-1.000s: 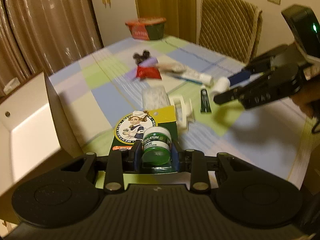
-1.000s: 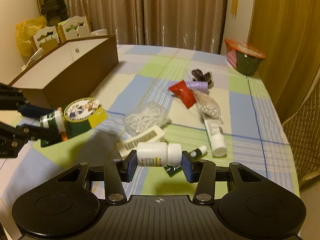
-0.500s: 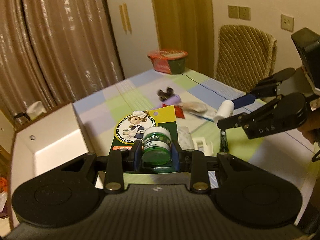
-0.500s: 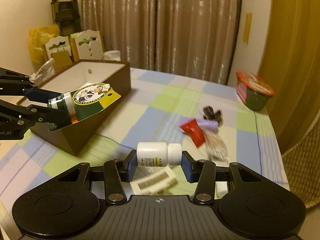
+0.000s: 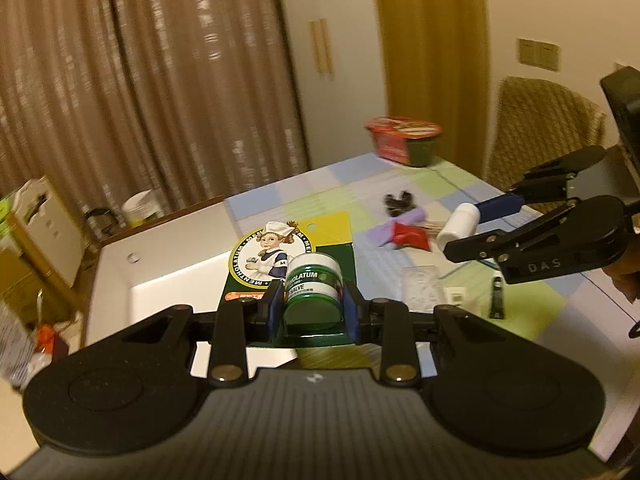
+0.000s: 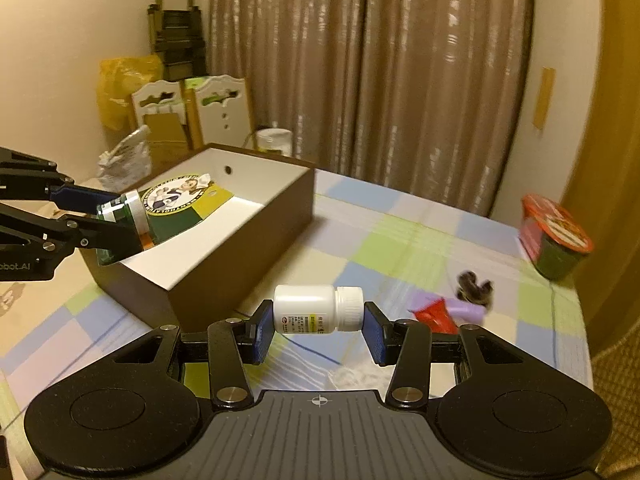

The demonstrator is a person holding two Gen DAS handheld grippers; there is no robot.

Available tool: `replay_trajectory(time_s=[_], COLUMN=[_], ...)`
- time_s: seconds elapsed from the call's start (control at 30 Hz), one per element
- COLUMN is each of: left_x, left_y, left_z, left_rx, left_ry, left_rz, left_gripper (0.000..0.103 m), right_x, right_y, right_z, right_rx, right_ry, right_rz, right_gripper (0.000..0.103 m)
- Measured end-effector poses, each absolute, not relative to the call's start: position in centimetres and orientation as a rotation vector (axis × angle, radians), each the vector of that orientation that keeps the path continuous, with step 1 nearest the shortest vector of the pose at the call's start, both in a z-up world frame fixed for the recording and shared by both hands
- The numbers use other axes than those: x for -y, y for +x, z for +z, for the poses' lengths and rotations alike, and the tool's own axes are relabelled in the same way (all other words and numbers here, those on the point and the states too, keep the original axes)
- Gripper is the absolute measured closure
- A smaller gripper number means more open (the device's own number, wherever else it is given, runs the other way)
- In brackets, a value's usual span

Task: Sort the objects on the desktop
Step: 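Carry the pill bottle and jar card with both grippers over the brown box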

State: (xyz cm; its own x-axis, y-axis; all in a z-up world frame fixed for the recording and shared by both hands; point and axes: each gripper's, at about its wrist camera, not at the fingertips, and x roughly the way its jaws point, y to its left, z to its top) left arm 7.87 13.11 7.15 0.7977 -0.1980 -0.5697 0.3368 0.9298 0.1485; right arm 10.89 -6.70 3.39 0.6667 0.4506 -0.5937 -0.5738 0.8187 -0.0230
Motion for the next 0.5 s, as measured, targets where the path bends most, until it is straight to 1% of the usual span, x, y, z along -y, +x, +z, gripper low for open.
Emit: replay_trajectory(time_s=[0.5], left_x=[-20.1], left_y=[5.1], left_z=[7.6], left_rx=[-0.652], left_ry=[0.147], left_rz=[-0.054], left_gripper=[0.076], right_x=[-0.7], right_y=[11.6], right_z=[3.3], right_rx=[-0.636], right_ry=[-0.215], right_rz=[0.772], right_gripper=[0.057])
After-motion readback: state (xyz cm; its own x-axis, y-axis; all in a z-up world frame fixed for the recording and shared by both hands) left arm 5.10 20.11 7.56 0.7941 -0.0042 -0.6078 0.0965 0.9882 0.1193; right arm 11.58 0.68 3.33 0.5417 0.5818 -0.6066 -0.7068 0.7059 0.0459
